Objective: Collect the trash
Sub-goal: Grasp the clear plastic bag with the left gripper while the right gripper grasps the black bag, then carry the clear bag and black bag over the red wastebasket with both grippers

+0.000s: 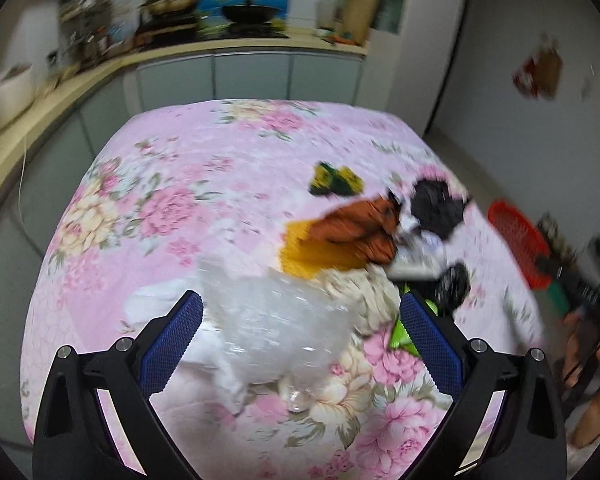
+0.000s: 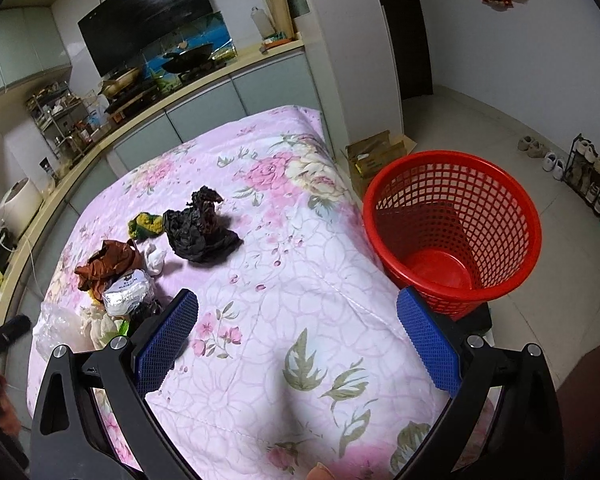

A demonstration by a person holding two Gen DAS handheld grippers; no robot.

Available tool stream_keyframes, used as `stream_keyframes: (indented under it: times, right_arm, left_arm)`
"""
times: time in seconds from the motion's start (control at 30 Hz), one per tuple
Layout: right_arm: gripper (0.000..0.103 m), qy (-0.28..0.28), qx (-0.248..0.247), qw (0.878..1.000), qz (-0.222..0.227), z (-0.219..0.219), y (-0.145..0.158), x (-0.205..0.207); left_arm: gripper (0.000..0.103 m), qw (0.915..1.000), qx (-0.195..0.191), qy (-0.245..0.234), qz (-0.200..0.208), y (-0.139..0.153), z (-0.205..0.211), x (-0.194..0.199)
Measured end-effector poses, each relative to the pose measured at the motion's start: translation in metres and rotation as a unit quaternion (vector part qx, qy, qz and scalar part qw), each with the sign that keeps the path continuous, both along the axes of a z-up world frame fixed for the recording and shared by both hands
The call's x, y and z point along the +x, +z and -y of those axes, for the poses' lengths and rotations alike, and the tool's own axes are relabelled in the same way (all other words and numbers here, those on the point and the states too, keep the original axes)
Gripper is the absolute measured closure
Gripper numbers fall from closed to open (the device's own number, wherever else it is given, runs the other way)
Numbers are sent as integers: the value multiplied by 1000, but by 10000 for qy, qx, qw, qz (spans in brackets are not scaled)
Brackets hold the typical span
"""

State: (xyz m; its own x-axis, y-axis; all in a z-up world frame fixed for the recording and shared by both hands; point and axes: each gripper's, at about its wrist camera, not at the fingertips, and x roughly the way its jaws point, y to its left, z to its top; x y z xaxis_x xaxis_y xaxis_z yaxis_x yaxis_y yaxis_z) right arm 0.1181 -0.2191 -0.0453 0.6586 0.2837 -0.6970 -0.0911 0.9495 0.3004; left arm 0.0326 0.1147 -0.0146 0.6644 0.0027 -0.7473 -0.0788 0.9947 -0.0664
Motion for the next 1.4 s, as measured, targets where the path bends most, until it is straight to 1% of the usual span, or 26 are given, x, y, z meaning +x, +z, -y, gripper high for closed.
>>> stream_keyframes:
  times: [0.07,0.17,0.2,0.23,0.27,0.3,0.33,0.37,0.43,0.5,0.6,0.77,0.87,1.03,1.17,1.23,1.4]
  right_arm:
    - [7,2,8,10000,-15,0,-1,1]
    - [7,-49,1,10000,-24,2,-1,2]
    - [7,-64,1,10000,-28,3,-1,2]
    - [7,-80,-4,10000,-32,4,-1,3]
    - [7,-97,-19,9999,-33,4,-1,4]
    - [7,-110,-33,9999,-34,4,-1,4]
    - [7,-117,-43,9999,-41,4,-1,4]
    - [7,-122,-52,9999,-55,4,-2,5]
    - [7,-126,-63,9999,-91,3,-3,7]
    - [7,-103,-50,9999,-122,1,-4,8]
    - [7,-31,-41,9999,-110,-3,-3,10]
    - [7,68,-93,9999,-11,-9,4,16]
    - [7,136,-98,9999,32,-14,7,22]
    - [7,417,-147,9990,109,-31,11,42]
    - [7,650,-115,9978,45,-49,8,65]
    - [7,860,-107,9962,11,-65,6,77]
    - [7,1289,-185,9915,24,-97,-3,98]
  left_arm:
    - [8,9995,285,-113,-106,-12,15,7]
    - [15,9981,517,-221,-270,-28,24,16]
    - [21,9974,616,-200,-314,-33,23,19]
    - [29,9964,749,-167,-361,-38,23,23]
    - [34,9959,807,-124,-393,-41,22,25]
    - [42,9956,846,-60,-410,-43,19,26]
    - [48,9957,837,-20,-392,-44,14,27]
    - [50,9960,812,-13,-362,-43,12,27]
    - [60,9964,793,-40,-313,-39,7,25]
    - [65,9968,743,-98,-289,-34,2,23]
    - [66,9986,489,-120,-180,-21,-7,18]
    - [66,9997,-24,-9,227,12,-32,8]
    - [66,9990,-187,80,407,26,-42,7]
    - [66,9964,-183,237,789,44,-48,7]
    - [66,9927,-147,402,1124,52,-48,10]
    - [66,9916,-104,448,1205,52,-46,12]
    - [66,9915,-105,454,1213,49,-46,20]
